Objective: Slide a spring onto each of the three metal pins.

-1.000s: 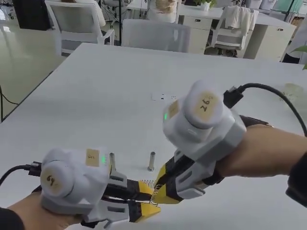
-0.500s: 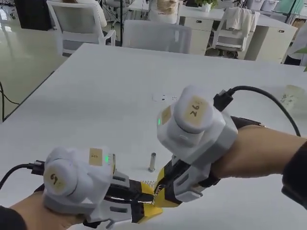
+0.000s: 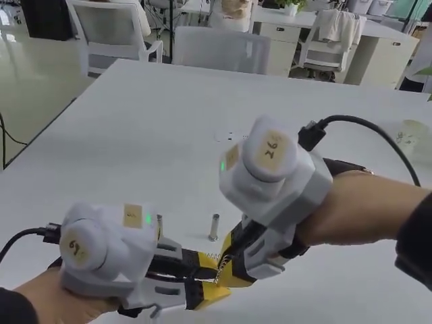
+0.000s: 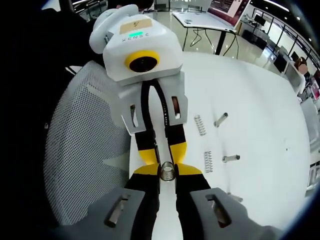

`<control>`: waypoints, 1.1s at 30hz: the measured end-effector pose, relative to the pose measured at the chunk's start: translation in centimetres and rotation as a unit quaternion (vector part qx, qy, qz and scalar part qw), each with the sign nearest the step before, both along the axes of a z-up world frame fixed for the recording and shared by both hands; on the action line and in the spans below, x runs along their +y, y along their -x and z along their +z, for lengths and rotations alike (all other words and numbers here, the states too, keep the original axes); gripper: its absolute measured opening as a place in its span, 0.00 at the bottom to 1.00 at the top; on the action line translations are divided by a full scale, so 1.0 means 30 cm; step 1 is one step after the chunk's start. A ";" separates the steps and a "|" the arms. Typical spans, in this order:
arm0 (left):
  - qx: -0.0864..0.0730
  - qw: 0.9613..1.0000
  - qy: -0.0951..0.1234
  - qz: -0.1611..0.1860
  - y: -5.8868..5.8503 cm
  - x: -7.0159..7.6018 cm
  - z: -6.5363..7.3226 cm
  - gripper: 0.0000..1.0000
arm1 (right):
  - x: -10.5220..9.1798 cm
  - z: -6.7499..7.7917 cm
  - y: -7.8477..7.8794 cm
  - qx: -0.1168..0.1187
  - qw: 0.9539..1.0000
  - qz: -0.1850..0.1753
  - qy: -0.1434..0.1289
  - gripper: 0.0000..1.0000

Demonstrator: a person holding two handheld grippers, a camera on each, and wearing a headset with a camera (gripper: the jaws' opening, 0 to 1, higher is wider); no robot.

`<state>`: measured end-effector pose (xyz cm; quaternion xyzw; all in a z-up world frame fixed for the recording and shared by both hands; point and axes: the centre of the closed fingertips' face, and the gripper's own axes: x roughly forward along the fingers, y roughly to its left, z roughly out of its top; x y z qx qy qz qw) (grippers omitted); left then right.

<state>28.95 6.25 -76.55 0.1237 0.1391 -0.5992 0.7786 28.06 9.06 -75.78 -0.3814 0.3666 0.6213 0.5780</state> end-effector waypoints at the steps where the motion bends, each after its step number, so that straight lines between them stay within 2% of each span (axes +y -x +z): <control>1: -0.001 1.000 0.003 0.000 -0.001 0.001 0.001 0.04 | 0.000 0.001 -0.004 -0.001 1.000 0.000 0.001 0.08; 10: 0.005 1.000 0.011 0.009 -0.015 0.014 -0.006 0.11 | -0.013 0.003 -0.026 -0.004 1.000 -0.006 0.006 0.08; 19: 0.015 0.999 0.019 0.038 -0.040 0.056 -0.018 0.25 | -0.048 0.019 -0.072 -0.011 1.000 -0.025 0.005 0.08; 28: 0.019 0.998 0.022 0.060 -0.054 0.091 -0.026 0.34 | -0.072 0.024 -0.100 -0.012 0.999 -0.037 0.007 0.08; 33: 0.023 0.996 0.024 0.081 -0.064 0.127 -0.037 0.39 | -0.099 0.028 -0.129 -0.015 0.999 -0.049 0.009 0.08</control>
